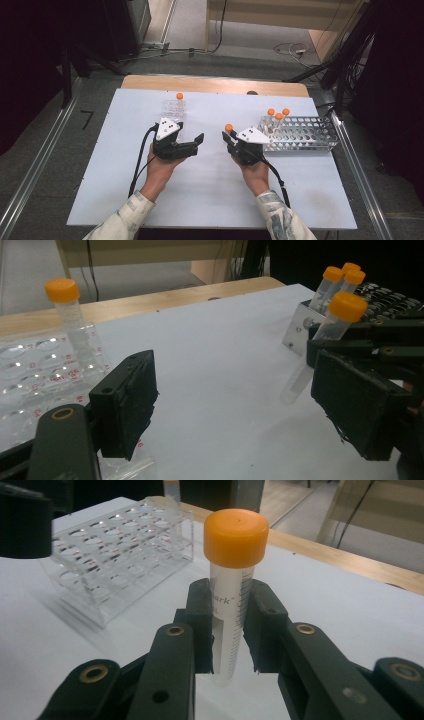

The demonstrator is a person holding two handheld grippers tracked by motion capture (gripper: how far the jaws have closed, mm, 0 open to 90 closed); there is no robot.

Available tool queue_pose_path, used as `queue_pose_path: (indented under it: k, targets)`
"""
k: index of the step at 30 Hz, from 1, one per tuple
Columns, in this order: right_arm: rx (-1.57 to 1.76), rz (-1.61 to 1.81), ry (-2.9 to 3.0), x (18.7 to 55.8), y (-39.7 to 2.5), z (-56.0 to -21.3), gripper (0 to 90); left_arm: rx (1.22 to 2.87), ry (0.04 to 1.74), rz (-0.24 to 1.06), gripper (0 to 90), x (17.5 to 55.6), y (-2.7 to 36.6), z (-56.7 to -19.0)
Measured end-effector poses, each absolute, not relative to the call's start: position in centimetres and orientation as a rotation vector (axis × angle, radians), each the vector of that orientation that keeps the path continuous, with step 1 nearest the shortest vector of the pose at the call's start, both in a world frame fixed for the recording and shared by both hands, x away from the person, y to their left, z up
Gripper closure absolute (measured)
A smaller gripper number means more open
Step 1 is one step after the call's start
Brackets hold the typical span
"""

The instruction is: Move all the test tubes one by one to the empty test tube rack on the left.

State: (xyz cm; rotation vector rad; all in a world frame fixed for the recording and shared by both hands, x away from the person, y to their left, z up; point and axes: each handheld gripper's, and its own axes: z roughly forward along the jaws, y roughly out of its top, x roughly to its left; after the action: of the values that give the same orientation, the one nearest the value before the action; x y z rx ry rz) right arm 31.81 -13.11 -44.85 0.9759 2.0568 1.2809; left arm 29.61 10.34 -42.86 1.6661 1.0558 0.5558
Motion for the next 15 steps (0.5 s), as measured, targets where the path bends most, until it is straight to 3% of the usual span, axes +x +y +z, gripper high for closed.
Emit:
queue_pose_path:
  k: [15]
  targets:
    - [0.932,1.284,2.144,31.5,-10.3,-46.0,72.3,1.682,1.007,0.497,28.1,30.3,8.4,-43.1]
